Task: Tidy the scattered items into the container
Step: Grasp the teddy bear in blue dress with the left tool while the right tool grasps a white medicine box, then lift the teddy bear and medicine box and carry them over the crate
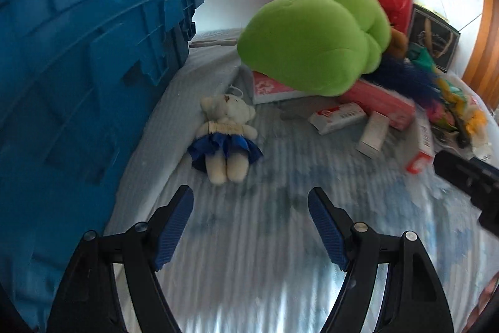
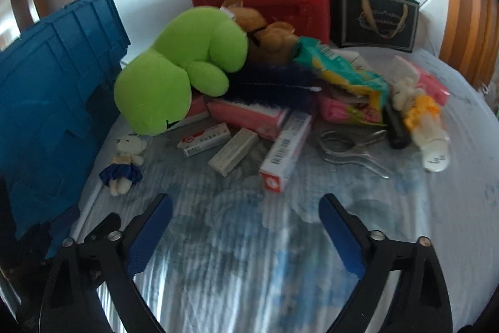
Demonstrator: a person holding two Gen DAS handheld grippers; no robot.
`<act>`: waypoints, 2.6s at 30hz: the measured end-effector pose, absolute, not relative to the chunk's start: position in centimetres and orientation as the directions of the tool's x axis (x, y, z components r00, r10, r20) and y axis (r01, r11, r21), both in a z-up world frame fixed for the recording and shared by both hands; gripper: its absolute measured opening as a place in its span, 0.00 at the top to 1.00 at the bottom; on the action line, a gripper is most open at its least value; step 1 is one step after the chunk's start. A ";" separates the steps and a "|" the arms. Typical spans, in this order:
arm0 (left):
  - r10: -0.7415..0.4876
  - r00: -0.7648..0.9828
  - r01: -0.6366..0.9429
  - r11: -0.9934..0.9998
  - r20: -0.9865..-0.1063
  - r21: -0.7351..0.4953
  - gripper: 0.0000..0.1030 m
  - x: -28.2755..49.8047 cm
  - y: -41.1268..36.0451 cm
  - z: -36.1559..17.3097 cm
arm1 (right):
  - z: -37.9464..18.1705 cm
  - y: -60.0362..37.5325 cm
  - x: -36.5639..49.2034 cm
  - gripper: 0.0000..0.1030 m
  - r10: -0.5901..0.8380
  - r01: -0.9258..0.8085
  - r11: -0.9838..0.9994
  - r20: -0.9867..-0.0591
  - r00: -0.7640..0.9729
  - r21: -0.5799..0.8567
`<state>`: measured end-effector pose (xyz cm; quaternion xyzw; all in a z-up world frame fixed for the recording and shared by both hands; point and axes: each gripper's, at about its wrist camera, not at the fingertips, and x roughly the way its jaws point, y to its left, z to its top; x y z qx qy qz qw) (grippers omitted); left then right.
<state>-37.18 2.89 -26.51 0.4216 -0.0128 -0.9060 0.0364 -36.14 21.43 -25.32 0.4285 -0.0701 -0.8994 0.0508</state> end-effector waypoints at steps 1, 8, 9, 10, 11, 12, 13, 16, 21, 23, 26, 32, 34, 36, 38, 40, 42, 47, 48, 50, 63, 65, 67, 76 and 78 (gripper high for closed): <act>-0.087 -0.643 0.057 -0.996 -0.761 0.066 0.26 -38.0 2.8 -27.0 | -26.2 20.8 -37.0 0.20 -0.156 0.027 -0.984 -0.770 -0.618 0.177; -0.111 -0.610 0.079 -0.994 -0.785 0.079 0.26 -42.8 1.5 -29.8 | -30.0 18.5 -41.7 0.26 -0.152 -0.021 -0.979 -0.802 -0.578 0.201; -0.105 -0.605 0.080 -0.994 -0.789 0.071 0.26 -43.3 1.3 -30.0 | -30.3 18.3 -42.2 0.26 -0.146 -0.024 -0.980 -0.804 -0.576 0.196; -0.106 -0.600 0.086 -0.994 -0.793 0.067 0.26 -43.8 1.1 -30.2 | -30.5 18.1 -42.6 0.26 -0.137 -0.030 -0.982 -0.806 -0.576 0.188; -0.104 -0.598 0.091 -0.994 -0.795 0.062 0.26 -44.3 0.9 -30.4 | -30.7 18.0 -43.0 0.26 -0.127 -0.036 -0.983 -0.807 -0.577 0.181; -0.100 -0.594 0.093 -0.994 -0.798 0.055 0.26 -44.7 0.7 -30.7 | -30.9 17.8 -43.5 0.26 -0.119 -0.042 -0.984 -0.808 -0.576 0.175; -0.095 -0.589 0.096 -0.994 -0.803 0.047 0.26 -45.1 0.6 -30.9 | -31.1 17.7 -43.8 0.26 -0.109 -0.050 -0.985 -0.811 -0.574 0.168; -0.065 -0.599 0.100 -0.995 -0.798 0.006 0.26 -45.7 0.2 -31.1 | -32.1 17.6 -44.9 0.26 -0.093 -0.070 -0.985 -0.823 -0.560 0.159; -0.048 -0.612 0.097 -0.995 -0.789 -0.015 0.26 -45.5 0.1 -31.3 | -32.5 16.7 -45.2 0.26 -0.032 -0.063 -0.994 -0.816 -0.577 0.084; -0.047 -0.613 0.096 -0.995 -0.788 -0.016 0.29 -45.4 0.3 -31.3 | -32.6 16.2 -45.0 0.27 -0.005 -0.055 -0.997 -0.810 -0.587 0.047; -0.048 -0.623 0.093 -0.996 -0.781 -0.013 0.47 -44.9 0.7 -31.1 | -32.7 15.6 -44.8 0.30 0.035 -0.042 -0.999 -0.798 -0.602 -0.012; -0.044 -0.618 0.095 -0.995 -0.785 -0.019 0.68 -43.5 1.2 -30.9 | -32.0 16.2 -44.3 0.64 0.033 -0.050 -0.999 -0.791 -0.611 -0.003; -0.042 -0.616 0.090 -0.996 -0.786 -0.018 0.69 -42.8 1.7 -30.7 | -31.8 16.4 -43.8 0.70 0.021 -0.040 -0.999 -0.795 -0.606 0.005; -0.033 -0.618 0.083 -0.996 -0.786 -0.024 0.69 -42.0 2.2 -30.4 | -31.6 16.8 -43.2 0.72 0.002 -0.038 -0.999 -0.800 -0.600 0.026; -0.025 -0.623 0.071 -0.997 -0.782 -0.025 0.69 -40.9 3.0 -30.0 | -31.4 17.1 -42.5 0.72 -0.012 -0.031 -0.999 -0.802 -0.598 0.038; -0.018 -0.623 0.066 -0.997 -0.782 -0.030 0.69 -39.8 3.7 -29.7 | -31.2 17.4 -41.5 0.72 -0.026 -0.026 -0.998 -0.801 -0.598 0.052; -0.015 -0.627 0.062 -0.998 -0.779 -0.031 0.69 -38.7 4.3 -29.2 | -30.6 17.8 -40.5 0.73 -0.037 -0.024 -0.998 -0.797 -0.603 0.064; -0.020 -0.647 0.058 -0.998 -0.762 -0.023 0.69 -36.3 5.8 -27.3 | -28.4 18.3 -38.1 0.74 -0.059 0.004 -0.997 -0.777 -0.627 0.072; -0.020 -0.654 0.058 -0.998 -0.756 -0.023 0.69 -35.6 6.1 -26.6 | -27.8 18.6 -37.6 0.74 -0.063 0.009 -0.997 -0.772 -0.633 0.074; -0.020 -0.670 0.057 -0.998 -0.742 -0.024 0.69 -35.0 7.2 -25.3 | -26.9 19.6 -36.1 0.74 -0.073 0.020 -0.997 -0.760 -0.645 0.078; -0.049 -0.828 0.087 -0.995 -0.559 -0.040 0.69 -26.6 8.0 -9.7 | -10.6 20.4 -29.0 0.74 -0.211 0.194 -0.977 -0.568 -0.795 0.093; -0.079 -0.852 0.109 -0.994 -0.517 -0.029 0.69 -24.9 7.2 -7.0 | -7.9 19.6 -28.0 0.74 -0.244 0.232 -0.969 -0.531 -0.811 0.091; -0.111 -0.871 0.138 -0.990 -0.478 -0.022 0.69 -23.3 6.0 -4.4 | -5.2 18.4 -27.0 0.74 -0.285 0.280 -0.956 -0.491 -0.824 0.084; -0.246 -0.866 0.258 -0.966 -0.436 0.033 0.69 -19.0 -3.3 1.7 | 2.3 8.1 -24.3 0.74 -0.486 0.504 -0.861 -0.403 -0.776 0.067; -0.255 -0.855 0.269 -0.962 -0.451 0.033 0.69 -18.6 -6.4 2.1 | 3.0 5.1 -24.3 0.74 -0.520 0.543 -0.837 -0.412 -0.748 0.072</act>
